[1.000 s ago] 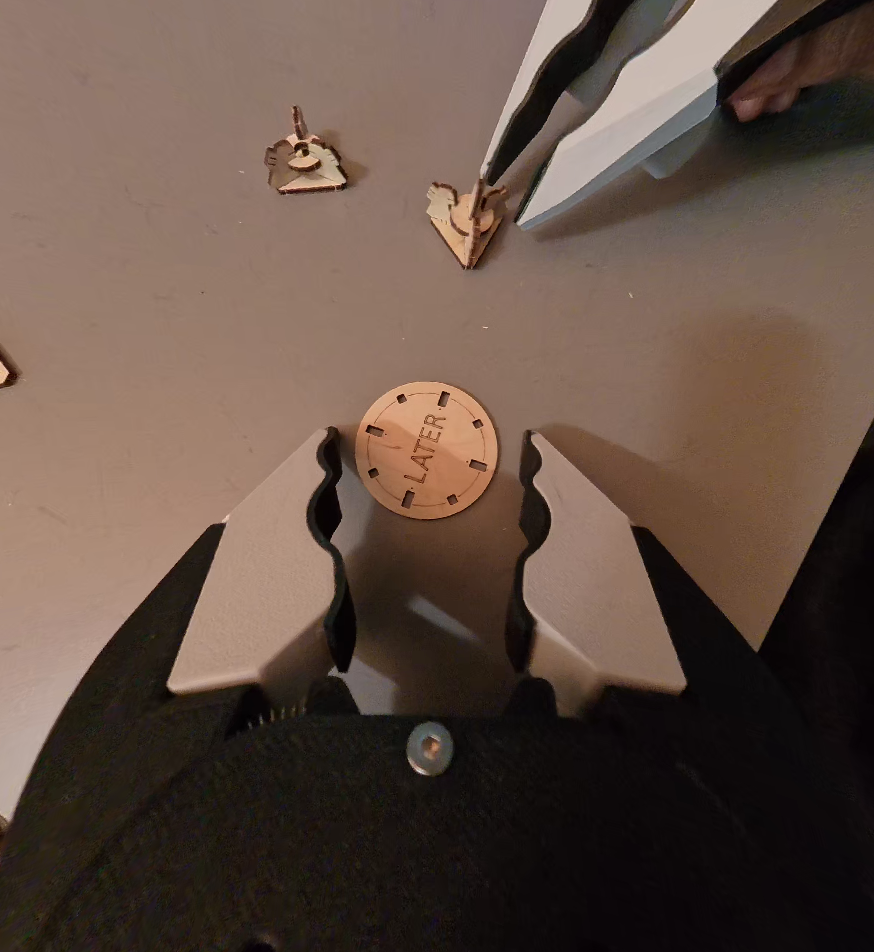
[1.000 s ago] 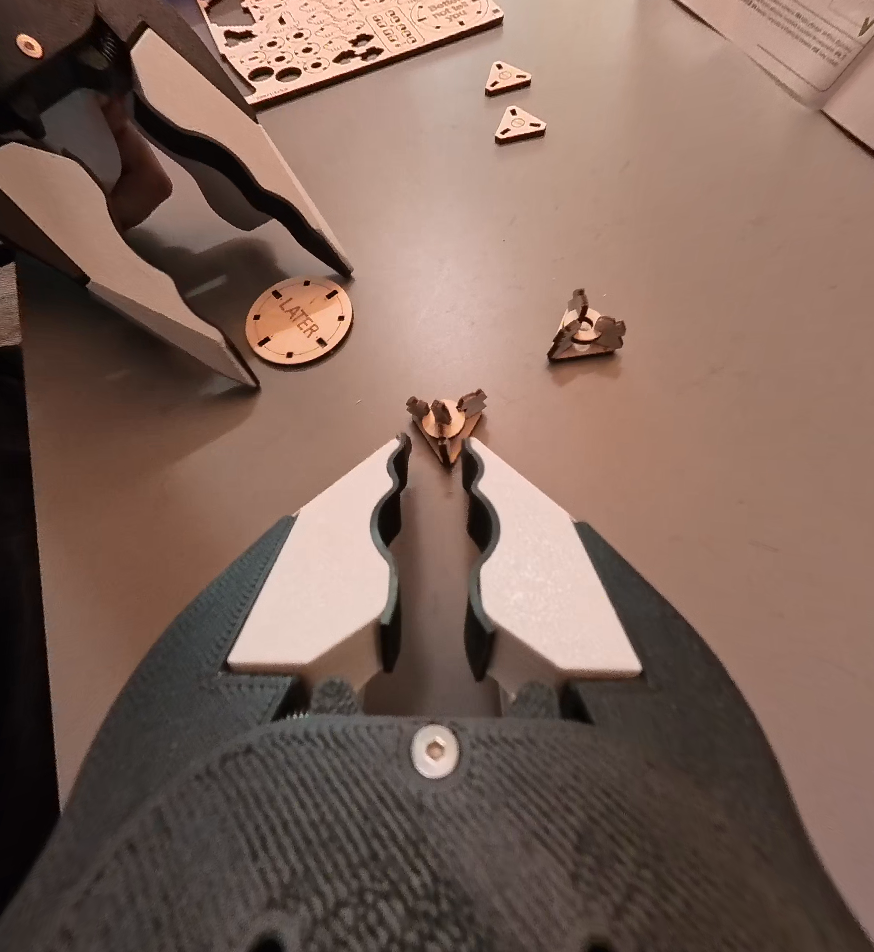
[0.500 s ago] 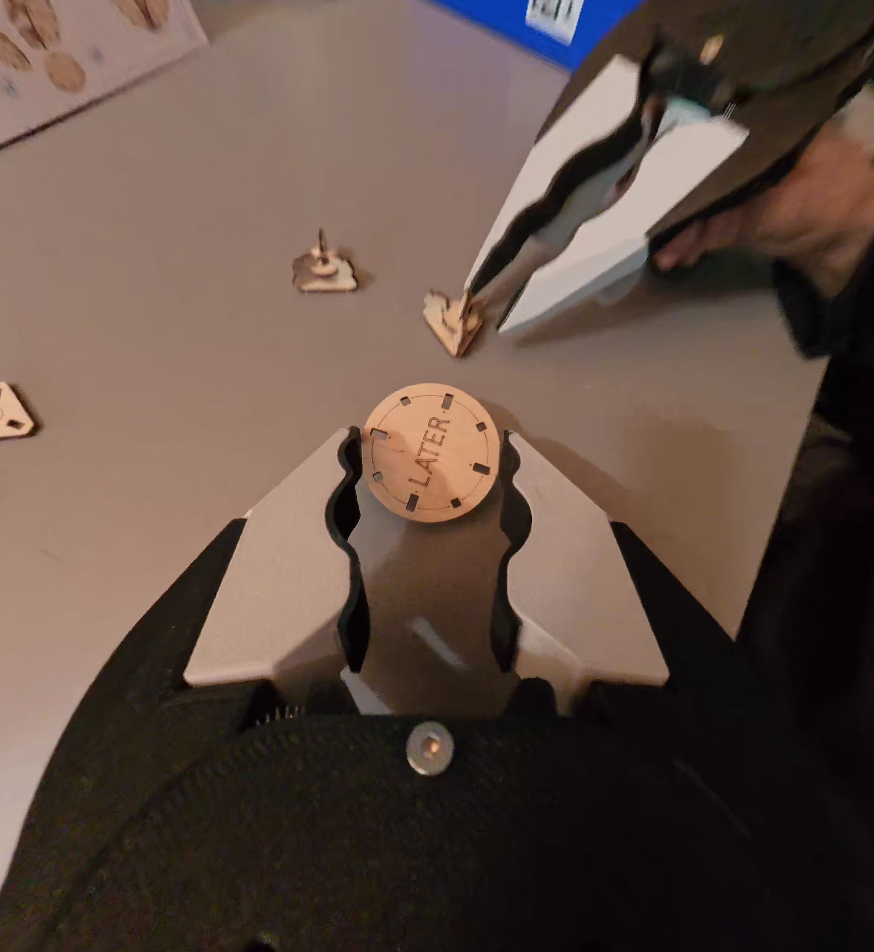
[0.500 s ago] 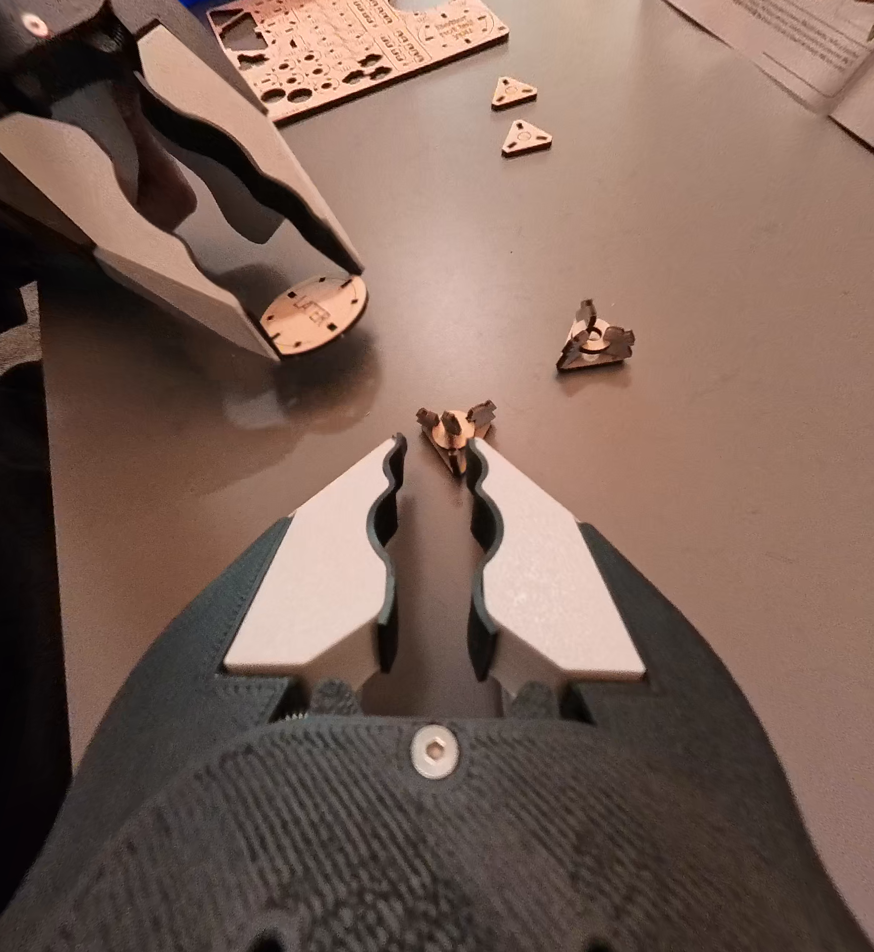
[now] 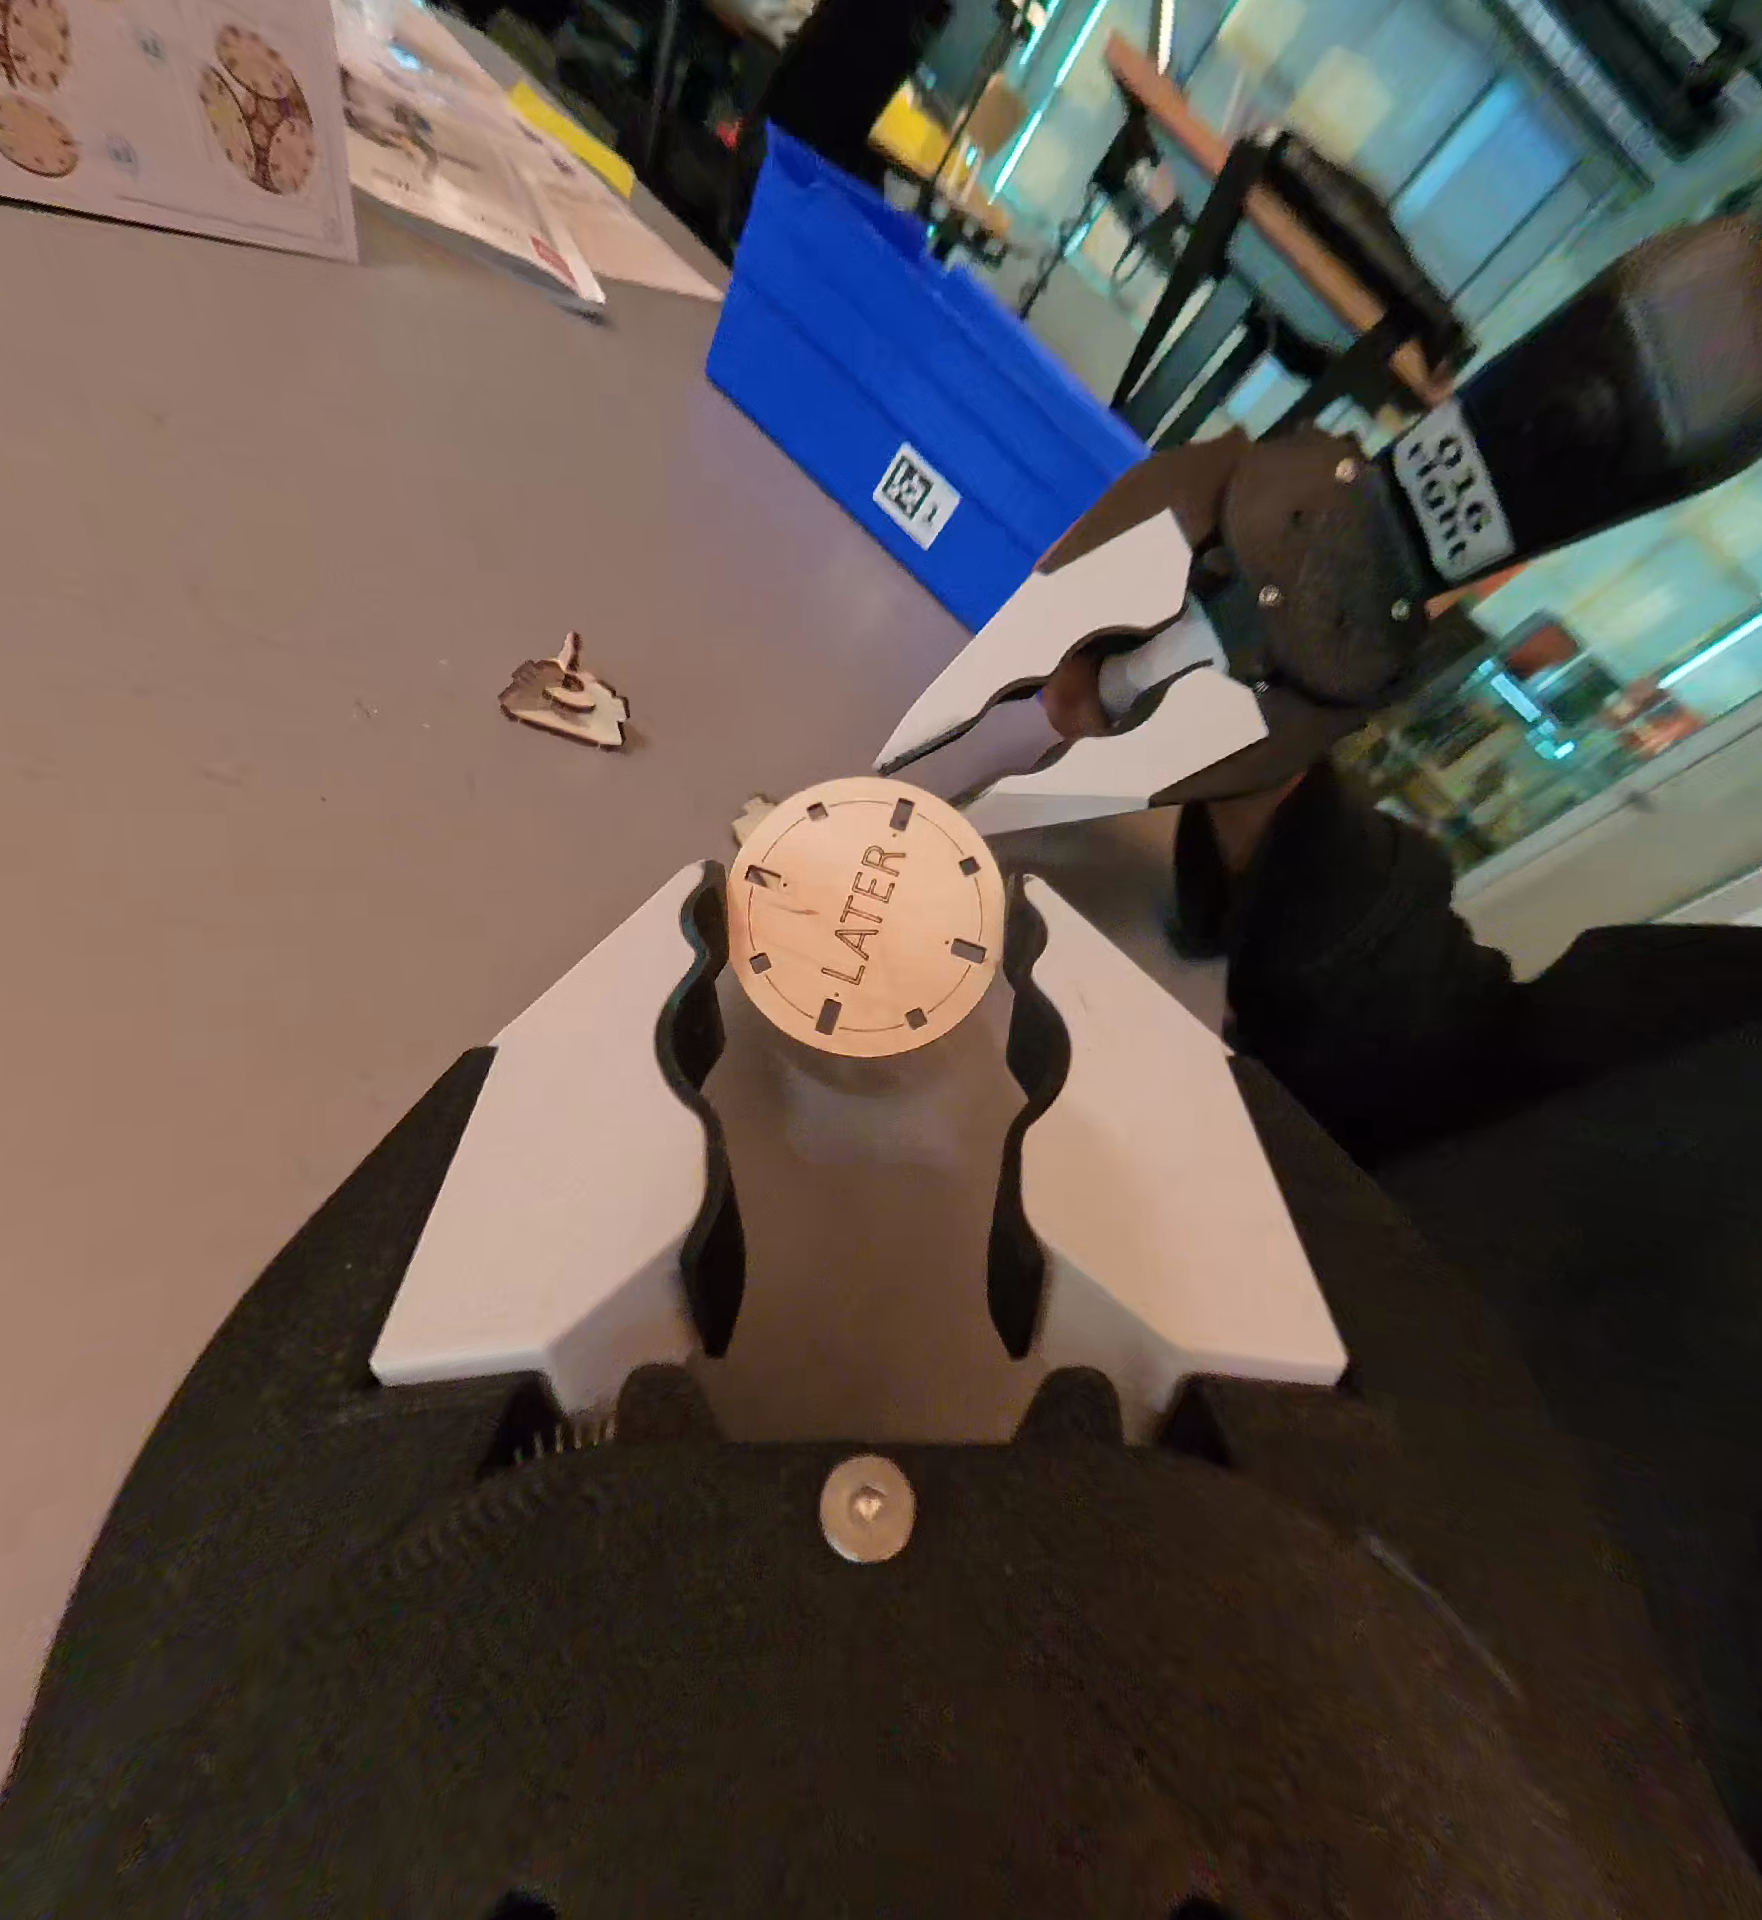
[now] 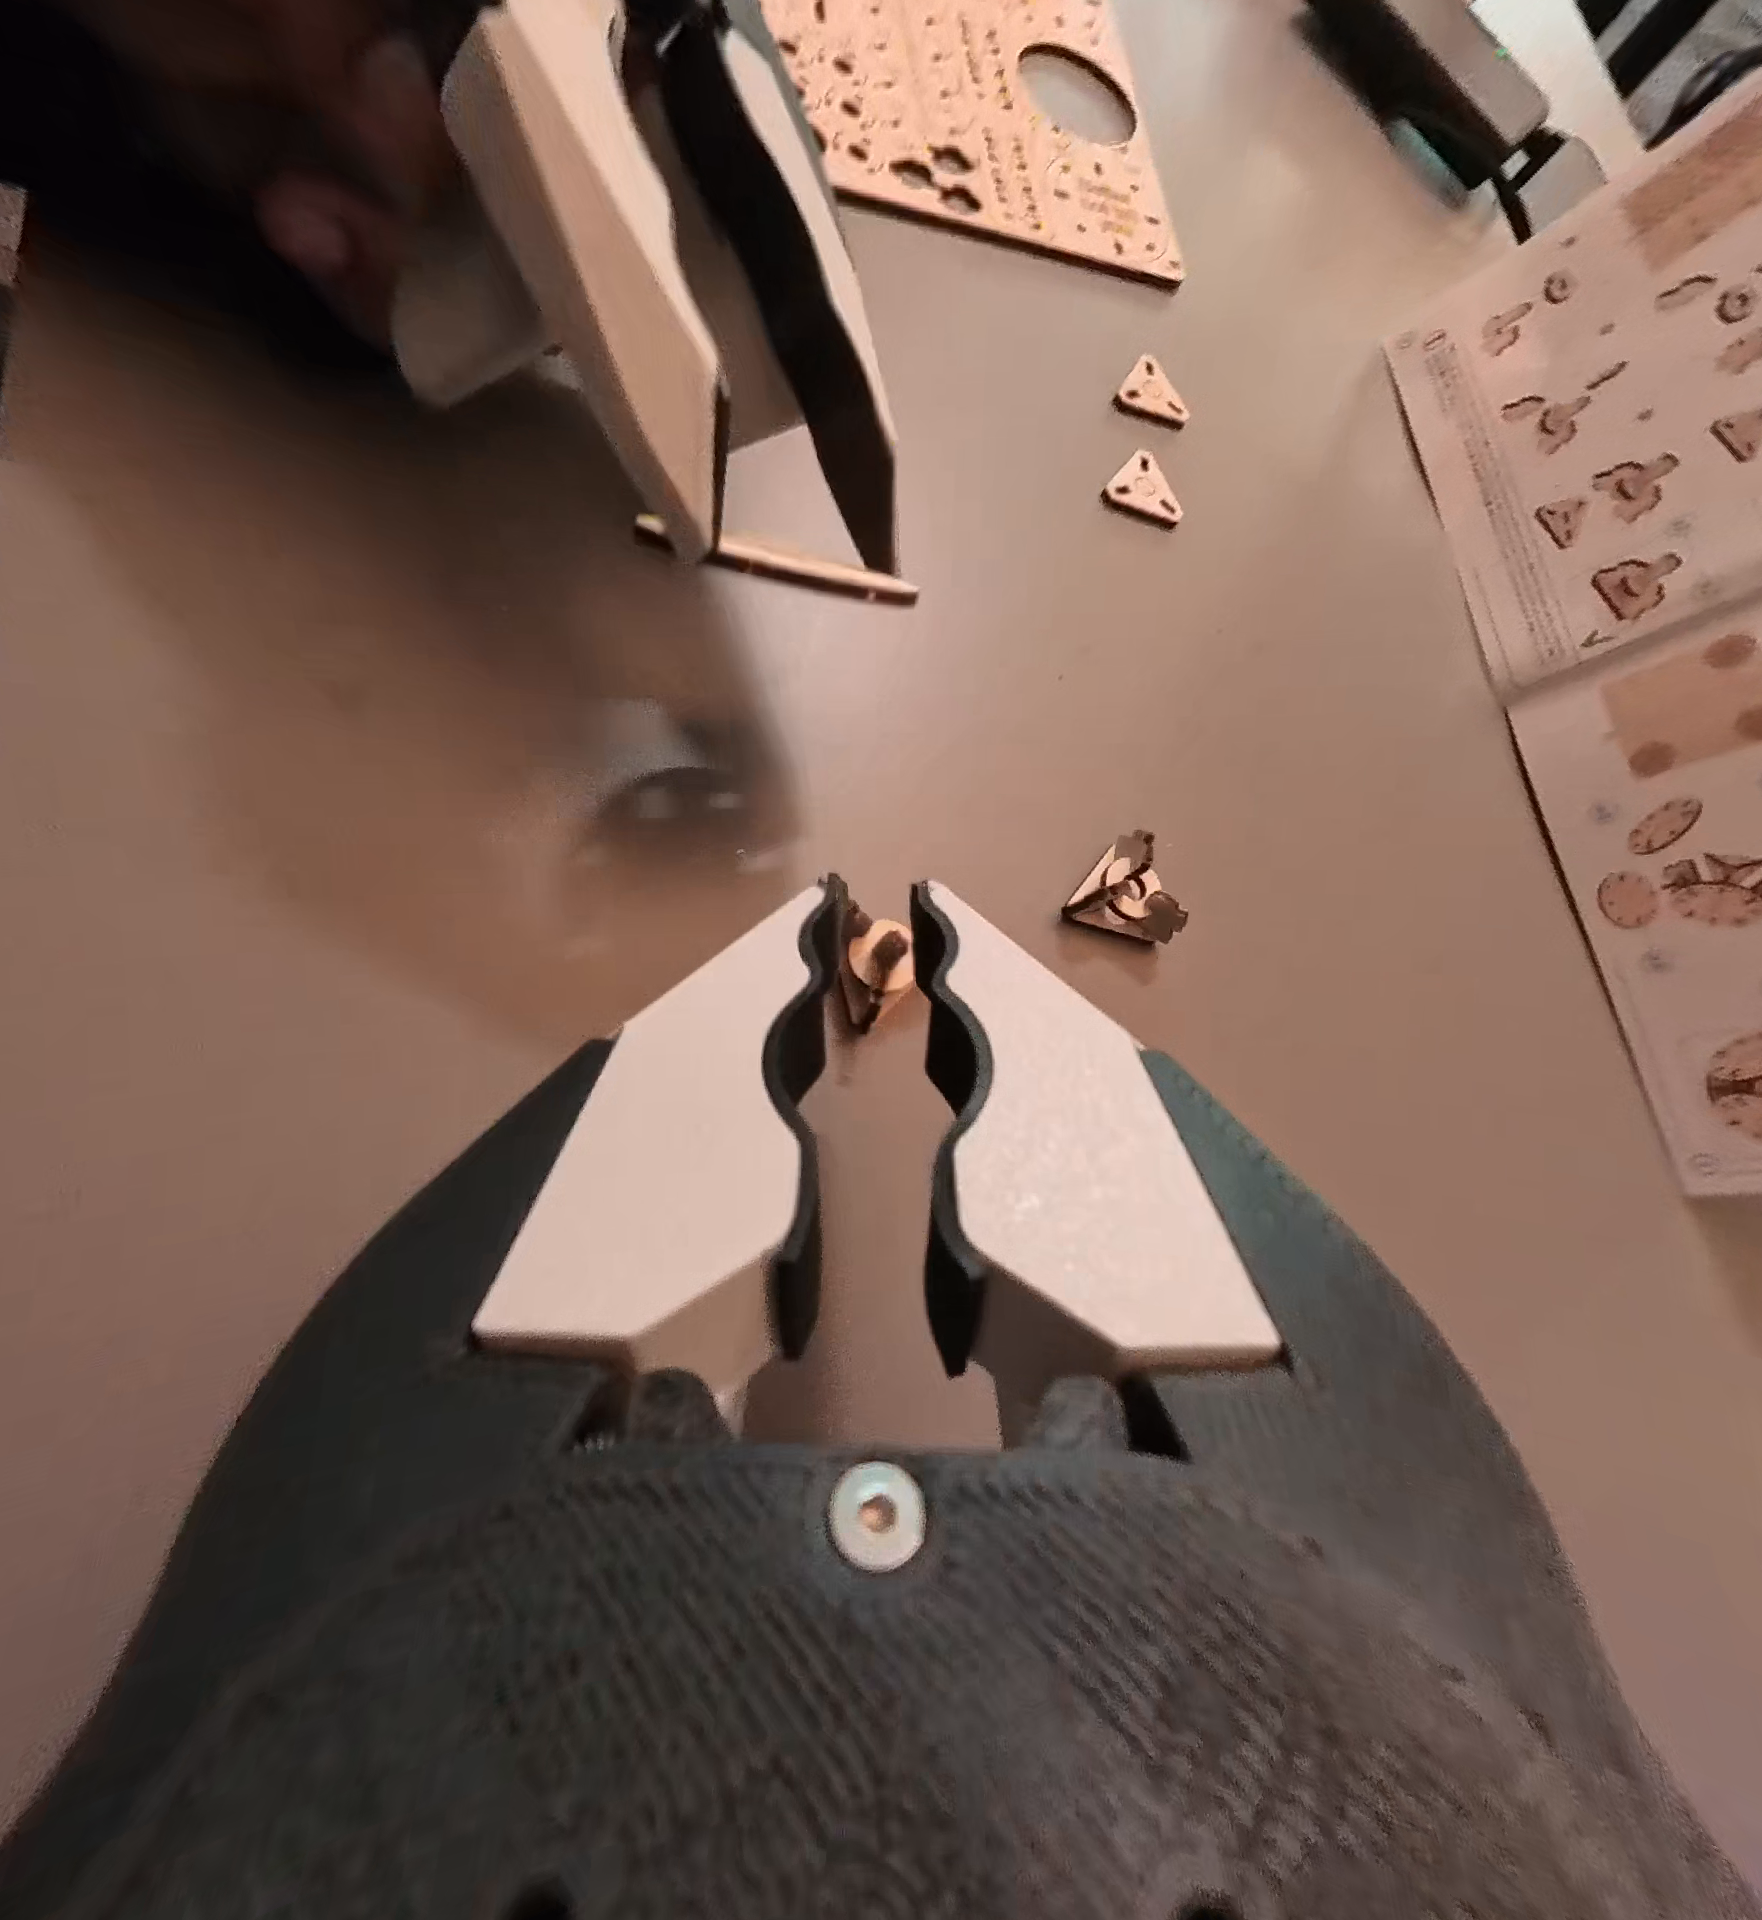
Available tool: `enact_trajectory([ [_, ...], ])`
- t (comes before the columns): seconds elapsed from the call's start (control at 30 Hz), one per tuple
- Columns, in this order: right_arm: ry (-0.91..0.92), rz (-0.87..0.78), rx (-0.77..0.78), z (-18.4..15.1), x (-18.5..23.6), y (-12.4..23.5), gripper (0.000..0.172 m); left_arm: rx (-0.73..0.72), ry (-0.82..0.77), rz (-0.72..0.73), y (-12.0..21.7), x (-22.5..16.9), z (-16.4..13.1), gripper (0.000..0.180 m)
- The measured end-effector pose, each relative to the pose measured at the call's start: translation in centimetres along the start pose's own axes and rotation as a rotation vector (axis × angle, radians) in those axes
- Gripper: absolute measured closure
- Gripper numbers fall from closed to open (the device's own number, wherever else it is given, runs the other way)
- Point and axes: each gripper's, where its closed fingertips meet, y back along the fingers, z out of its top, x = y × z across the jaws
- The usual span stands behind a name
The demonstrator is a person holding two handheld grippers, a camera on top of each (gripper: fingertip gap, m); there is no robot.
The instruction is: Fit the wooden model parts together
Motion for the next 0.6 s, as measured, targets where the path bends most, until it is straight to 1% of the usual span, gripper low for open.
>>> enact_trajectory([
  [0.1, 0.042, 0.010, 0.031, -0.2, -0.6, 0.6, 0.161, -0.053, 0.038, -0.026, 0.5, 0.0, 0.6, 0.127],
  [0.2, 0.066, 0.074, 0.069, -0.4, -0.7, 0.7, 0.160, -0.087, 0.029, 0.010, 0.8, 0.5, 1.1, 0.127],
  [0.33, 0.167, 0.173, 0.160, -0.5, 0.1, -0.5, 0.160, -0.106, -0.011, 0.015, 0.9, 0.3, 1.4, 0.127],
  [0.47, 0.284, 0.223, 0.304, -1.5, 0.1, -1.8, 0.160, -0.132, -0.038, 0.005, 1.2, -0.1, 1.7, 0.127],
  [0.6, 0.310, 0.293, 0.348, -1.6, 0.6, -2.3, 0.161, -0.171, -0.018, -0.017, 1.7, -0.1, 2.2, 0.127],
])
